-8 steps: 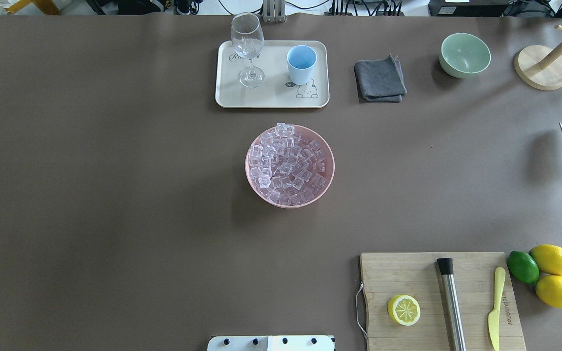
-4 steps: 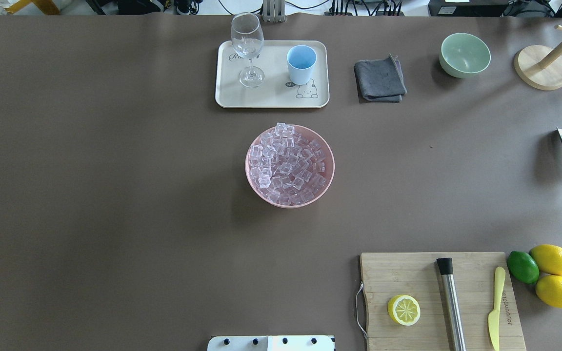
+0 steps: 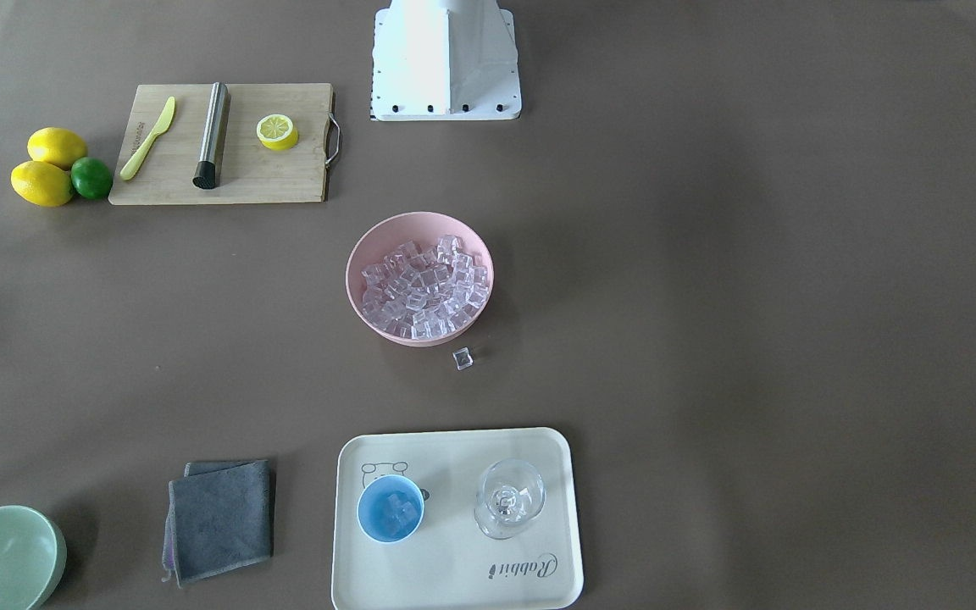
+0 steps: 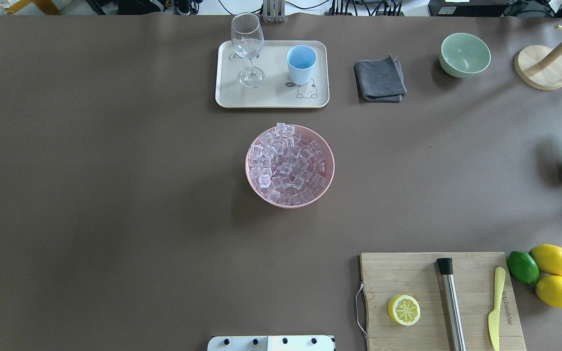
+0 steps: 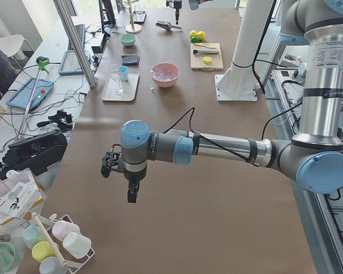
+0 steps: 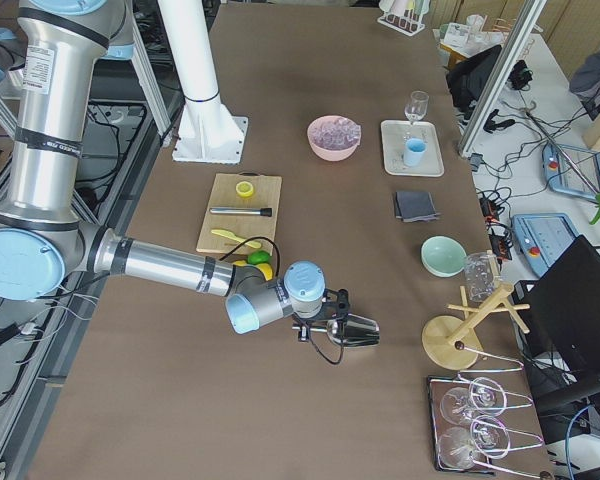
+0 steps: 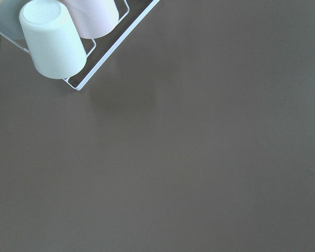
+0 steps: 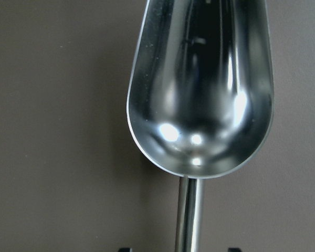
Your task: Put ice in cup with scoop
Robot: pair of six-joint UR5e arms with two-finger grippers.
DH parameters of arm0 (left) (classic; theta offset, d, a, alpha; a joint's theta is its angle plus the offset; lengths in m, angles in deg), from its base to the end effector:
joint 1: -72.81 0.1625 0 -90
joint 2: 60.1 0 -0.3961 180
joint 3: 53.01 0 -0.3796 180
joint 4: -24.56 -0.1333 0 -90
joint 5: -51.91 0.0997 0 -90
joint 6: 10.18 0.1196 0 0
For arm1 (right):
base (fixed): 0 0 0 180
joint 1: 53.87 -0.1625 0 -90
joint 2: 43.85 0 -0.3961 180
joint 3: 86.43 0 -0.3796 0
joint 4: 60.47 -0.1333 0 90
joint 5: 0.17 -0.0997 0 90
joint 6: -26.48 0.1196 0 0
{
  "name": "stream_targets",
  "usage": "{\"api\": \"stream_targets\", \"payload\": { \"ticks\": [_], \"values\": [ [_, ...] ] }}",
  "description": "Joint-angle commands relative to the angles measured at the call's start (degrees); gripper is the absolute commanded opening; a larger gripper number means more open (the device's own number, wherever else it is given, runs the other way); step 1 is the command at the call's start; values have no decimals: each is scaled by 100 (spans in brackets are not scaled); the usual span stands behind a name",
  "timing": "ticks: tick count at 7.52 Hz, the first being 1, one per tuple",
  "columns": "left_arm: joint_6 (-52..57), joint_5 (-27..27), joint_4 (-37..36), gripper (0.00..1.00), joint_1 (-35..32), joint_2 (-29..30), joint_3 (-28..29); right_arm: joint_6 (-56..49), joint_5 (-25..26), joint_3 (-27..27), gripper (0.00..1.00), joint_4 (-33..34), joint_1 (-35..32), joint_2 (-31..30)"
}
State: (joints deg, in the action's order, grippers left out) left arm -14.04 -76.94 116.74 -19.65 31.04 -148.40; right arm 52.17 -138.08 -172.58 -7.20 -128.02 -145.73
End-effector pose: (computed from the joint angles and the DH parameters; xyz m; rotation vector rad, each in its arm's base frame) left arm -0.0796 -0.4947 0.5923 0.1379 0.6785 -0.0543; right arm -0.0679 -0.4024 0.6921 0.0293 -0.8942 0.0069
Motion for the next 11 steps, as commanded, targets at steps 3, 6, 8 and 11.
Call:
{"api": "stream_targets", "payload": {
  "ticks": [3, 6, 8, 11],
  "values": [
    [8, 0, -7, 99, 97, 52, -14, -2228, -403, -882, 100, 2300, -1150, -24],
    [8, 0, -7, 99, 201, 96, -6, -3532, -193, -1809, 100, 4262, -1908, -15],
    [8, 17, -7, 99, 308, 123, 21, -4245, 148, -1809, 100, 4568, -2111, -33],
    [8, 17, -7, 99, 308, 131, 12, -4257, 212, -1897, 100, 5001, -2358, -7]
  ]
}}
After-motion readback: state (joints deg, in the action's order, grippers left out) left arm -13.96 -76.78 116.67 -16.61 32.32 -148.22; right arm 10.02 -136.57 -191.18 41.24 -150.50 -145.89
